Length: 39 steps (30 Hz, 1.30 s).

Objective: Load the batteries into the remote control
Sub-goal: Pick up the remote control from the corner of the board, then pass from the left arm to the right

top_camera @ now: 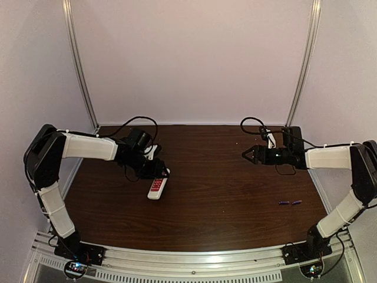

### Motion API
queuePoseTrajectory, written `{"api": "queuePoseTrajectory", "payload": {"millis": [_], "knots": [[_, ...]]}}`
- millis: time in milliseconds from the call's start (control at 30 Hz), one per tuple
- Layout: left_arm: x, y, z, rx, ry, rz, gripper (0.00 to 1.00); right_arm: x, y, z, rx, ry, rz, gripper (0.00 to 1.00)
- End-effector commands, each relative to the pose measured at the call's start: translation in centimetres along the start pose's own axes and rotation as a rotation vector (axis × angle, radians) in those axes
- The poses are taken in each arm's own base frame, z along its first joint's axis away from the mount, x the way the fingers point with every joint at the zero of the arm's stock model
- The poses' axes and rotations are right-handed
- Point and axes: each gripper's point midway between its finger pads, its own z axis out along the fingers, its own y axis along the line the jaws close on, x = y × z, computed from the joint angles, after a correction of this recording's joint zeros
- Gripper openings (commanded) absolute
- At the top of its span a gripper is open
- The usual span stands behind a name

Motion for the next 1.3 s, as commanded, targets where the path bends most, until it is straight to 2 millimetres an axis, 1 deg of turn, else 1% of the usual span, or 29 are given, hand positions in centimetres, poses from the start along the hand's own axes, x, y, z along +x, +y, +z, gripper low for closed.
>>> {"api": "queuePoseTrajectory", "payload": {"millis": [0,67,200,333,433,567,700,867,933,1100,1267], "knots": [[-3.2,-6.9,-1.7,0.248,-0.116,0.273,0.20,-0.9,3.1,-0.6,-0.108,-0.029,0.015,0.89],[-3.3,-8.5,-2.2,0.281,-0.134,0.362,0.18,-0.9,4.6,-0.5,-0.139,-0.020,0.014,0.85],[-3.4,-10.5,-2.9,0.281,-0.181,0.489,0.16,-0.6,8.2,0.0,-0.229,0.013,0.048,0.84],[-3.2,-12.8,-3.6,0.249,-0.235,0.603,0.14,0.4,11.5,1.1,-0.277,0.075,0.089,0.82],[-2.6,-14.8,-3.7,0.219,-0.255,0.693,0.13,1.2,13.9,2.2,-0.312,0.117,0.123,0.80],[-2.1,-17.0,-3.9,0.236,-0.275,0.741,0.12,2.1,16.8,3.5,-0.364,0.157,0.155,0.76],[-1.9,-18.4,-4.2,0.218,-0.300,0.788,0.12,3.4,18.3,4.6,-0.384,0.198,0.172,0.73],[-1.6,-19.4,-4.4,0.221,-0.310,0.810,0.12,5.2,19.4,5.5,-0.410,0.237,0.202,0.68],[-1.4,-19.8,-4.4,0.224,-0.314,0.821,0.12,5.4,19.6,5.9,-0.420,0.241,0.221,0.63],[-1.0,-20.3,-4.4,0.228,-0.313,0.837,0.11,5.1,20.2,6.0,-0.468,0.224,0.262,0.54],[-0.9,-20.6,-4.5,0.237,-0.316,0.844,0.11,5.2,20.2,6.3,-0.483,0.227,0.283,0.45]]}}
